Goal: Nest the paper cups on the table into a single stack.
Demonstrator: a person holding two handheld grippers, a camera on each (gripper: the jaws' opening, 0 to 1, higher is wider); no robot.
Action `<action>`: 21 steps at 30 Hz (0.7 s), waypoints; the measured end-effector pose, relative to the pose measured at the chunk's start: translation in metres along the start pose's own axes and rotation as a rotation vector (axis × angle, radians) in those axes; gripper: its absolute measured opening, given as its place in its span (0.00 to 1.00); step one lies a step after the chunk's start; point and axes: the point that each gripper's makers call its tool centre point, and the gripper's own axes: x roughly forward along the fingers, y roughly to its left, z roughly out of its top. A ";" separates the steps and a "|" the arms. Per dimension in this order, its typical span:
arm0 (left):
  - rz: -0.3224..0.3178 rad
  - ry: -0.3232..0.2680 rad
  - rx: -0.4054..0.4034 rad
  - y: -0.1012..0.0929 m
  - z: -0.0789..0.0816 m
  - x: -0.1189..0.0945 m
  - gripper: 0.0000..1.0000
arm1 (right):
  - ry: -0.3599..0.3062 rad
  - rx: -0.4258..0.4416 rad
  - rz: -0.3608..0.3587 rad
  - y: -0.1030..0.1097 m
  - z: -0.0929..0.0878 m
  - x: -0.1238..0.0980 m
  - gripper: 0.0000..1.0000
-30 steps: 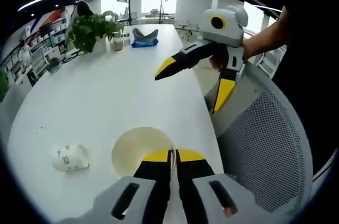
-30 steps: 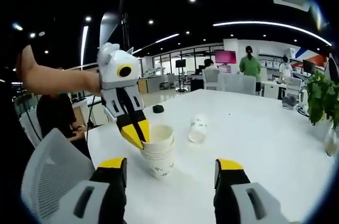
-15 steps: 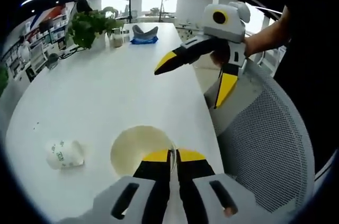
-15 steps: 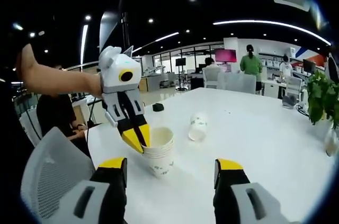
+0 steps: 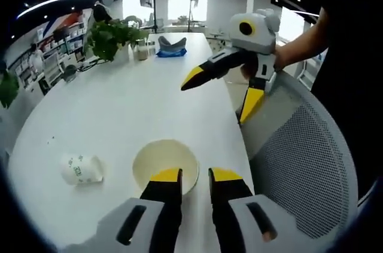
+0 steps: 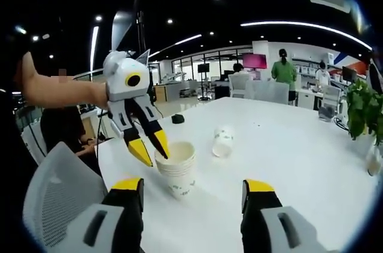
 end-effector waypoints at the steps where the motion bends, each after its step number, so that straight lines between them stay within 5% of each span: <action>1: 0.008 -0.007 -0.006 0.000 0.000 -0.002 0.17 | 0.000 0.001 -0.001 0.000 0.000 0.000 0.67; 9: 0.126 -0.154 -0.102 -0.002 0.009 -0.026 0.24 | 0.016 0.009 -0.001 -0.002 -0.003 0.001 0.66; 21: 0.279 -0.214 -0.155 -0.008 -0.012 -0.055 0.40 | 0.036 -0.009 -0.013 -0.015 -0.003 0.008 0.64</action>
